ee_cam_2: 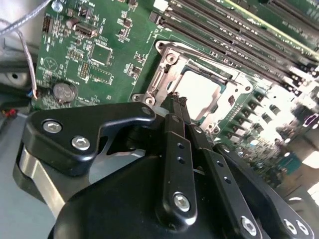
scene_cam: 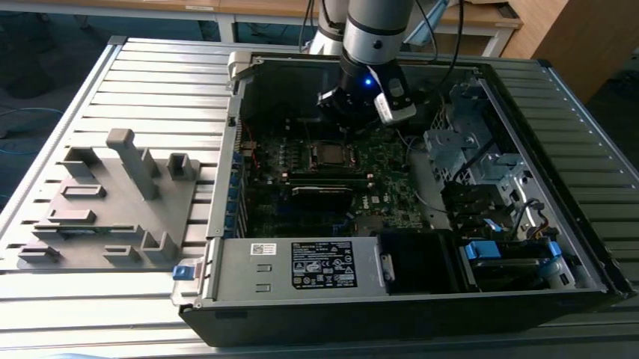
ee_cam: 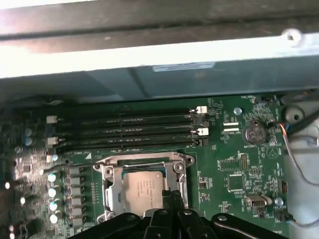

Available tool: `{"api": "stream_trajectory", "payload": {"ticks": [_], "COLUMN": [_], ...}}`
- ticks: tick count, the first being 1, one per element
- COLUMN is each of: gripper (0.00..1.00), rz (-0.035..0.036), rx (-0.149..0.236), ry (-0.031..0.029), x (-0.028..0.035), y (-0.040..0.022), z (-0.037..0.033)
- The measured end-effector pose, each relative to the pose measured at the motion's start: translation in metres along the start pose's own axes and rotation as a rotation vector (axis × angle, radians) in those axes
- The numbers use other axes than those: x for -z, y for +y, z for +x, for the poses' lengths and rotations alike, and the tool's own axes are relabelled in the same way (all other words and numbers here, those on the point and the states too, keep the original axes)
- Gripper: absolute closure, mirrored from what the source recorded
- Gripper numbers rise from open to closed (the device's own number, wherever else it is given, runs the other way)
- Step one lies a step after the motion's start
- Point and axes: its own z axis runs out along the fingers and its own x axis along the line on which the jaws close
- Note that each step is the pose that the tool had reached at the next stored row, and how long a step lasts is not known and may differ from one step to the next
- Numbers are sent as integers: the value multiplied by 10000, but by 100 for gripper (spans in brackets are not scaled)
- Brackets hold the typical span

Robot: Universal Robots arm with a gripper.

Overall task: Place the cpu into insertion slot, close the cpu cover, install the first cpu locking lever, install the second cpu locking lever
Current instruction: 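Close the cpu cover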

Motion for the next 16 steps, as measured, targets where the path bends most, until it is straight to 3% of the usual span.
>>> {"api": "stream_trajectory", "payload": {"ticks": [13, 15, 16], "gripper": [89, 89, 89], "rz": [30, 44, 46], "rx": [1946, 2875, 3023], "ry": [52, 78, 82], "x": [-6, -9, -9], "y": [0, 0, 0], "z": [0, 0, 0]}}
